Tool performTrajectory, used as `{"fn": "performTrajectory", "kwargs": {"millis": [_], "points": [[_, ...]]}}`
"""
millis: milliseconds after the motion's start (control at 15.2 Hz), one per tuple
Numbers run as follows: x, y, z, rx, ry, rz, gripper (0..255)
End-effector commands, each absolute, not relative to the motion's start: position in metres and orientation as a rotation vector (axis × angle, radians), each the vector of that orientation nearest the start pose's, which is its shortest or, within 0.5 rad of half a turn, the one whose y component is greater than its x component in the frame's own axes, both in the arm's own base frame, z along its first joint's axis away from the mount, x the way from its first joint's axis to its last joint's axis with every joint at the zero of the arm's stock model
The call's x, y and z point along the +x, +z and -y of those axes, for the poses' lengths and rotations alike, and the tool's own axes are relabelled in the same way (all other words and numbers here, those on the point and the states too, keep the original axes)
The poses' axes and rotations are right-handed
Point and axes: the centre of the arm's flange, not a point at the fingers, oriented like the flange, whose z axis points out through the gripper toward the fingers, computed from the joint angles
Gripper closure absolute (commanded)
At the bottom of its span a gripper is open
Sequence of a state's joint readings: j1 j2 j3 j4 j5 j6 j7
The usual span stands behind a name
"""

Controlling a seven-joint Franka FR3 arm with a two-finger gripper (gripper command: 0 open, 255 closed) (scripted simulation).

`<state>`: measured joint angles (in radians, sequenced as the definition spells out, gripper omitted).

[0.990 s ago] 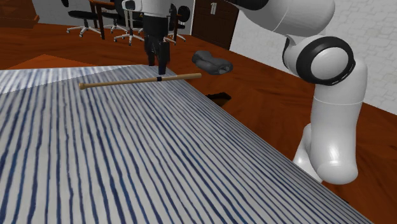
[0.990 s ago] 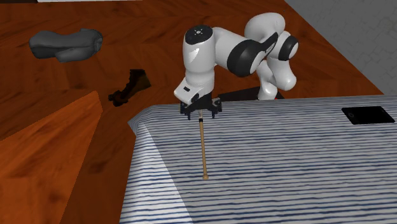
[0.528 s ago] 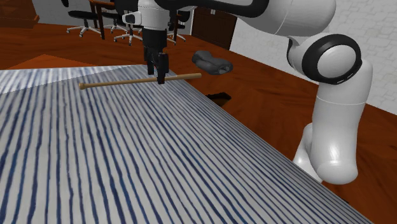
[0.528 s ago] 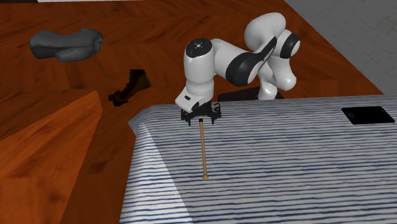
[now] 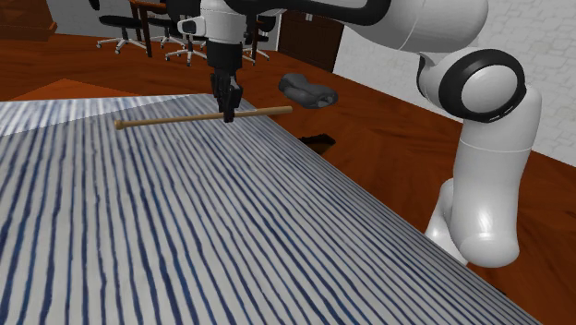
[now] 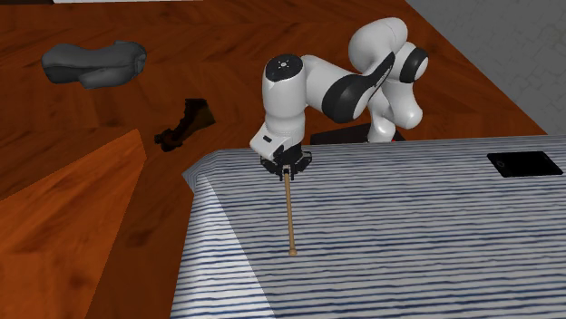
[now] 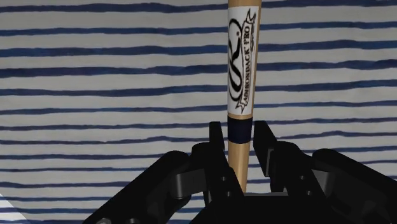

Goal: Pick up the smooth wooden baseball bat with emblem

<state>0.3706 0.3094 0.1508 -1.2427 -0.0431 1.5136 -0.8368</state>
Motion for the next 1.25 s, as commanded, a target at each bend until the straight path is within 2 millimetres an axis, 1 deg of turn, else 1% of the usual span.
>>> {"fn": "performTrajectory", "kwargs": {"millis": [0, 66, 1056, 1188], "points": [[0.565, 0.588, -0.301, -2.443, 0.061, 1.958, 255], [0.566, 0.588, -0.301, -2.443, 0.061, 1.958, 255], [0.566, 0.667, -0.301, -2.443, 0.061, 1.958, 255], [0.566, 0.668, -0.301, -2.443, 0.061, 1.958, 255]]}}
